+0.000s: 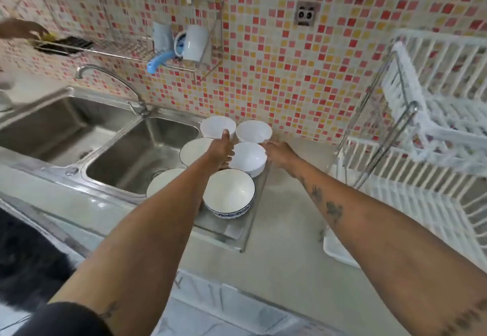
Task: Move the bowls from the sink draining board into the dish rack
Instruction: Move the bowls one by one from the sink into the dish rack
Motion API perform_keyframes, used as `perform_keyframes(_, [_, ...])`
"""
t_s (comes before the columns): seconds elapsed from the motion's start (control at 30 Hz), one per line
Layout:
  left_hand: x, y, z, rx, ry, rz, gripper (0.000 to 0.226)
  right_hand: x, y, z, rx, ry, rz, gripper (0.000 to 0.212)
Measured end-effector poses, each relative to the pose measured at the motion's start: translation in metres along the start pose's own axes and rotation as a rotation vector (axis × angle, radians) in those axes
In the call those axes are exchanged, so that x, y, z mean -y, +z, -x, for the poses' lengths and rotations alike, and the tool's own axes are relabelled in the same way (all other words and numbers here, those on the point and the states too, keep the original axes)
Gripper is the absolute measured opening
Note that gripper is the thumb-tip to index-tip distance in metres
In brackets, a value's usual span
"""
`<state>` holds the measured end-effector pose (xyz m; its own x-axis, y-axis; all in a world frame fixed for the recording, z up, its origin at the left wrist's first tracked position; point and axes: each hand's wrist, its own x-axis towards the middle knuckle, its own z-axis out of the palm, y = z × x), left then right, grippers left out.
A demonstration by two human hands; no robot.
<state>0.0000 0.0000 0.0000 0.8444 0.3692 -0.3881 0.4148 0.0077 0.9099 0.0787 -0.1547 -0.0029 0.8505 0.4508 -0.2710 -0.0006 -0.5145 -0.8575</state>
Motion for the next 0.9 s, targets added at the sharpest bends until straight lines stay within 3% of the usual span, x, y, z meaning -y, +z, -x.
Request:
perform_keyframes(0.33, [-0.004, -0.007, -0.060, -0.121, -0.002, -0.067, 0.068, -0.006, 0.001, -0.046, -0.023, 0.143, -0.039, 0.040])
perform_keyframes(0.7, [-0.012, 0.001, -0.093, -0.056, 0.003, -0.396, 0.072, -0.016, 0.018, -0.057, -0.101, 0.295, -0.152, 0.067])
perform_keyframes(0.9, [-0.001, -0.002, -0.129, 0.006, 0.058, -0.595, 0.070, -0.036, 0.029, -0.077, -0.079, 0.437, -0.271, 0.070])
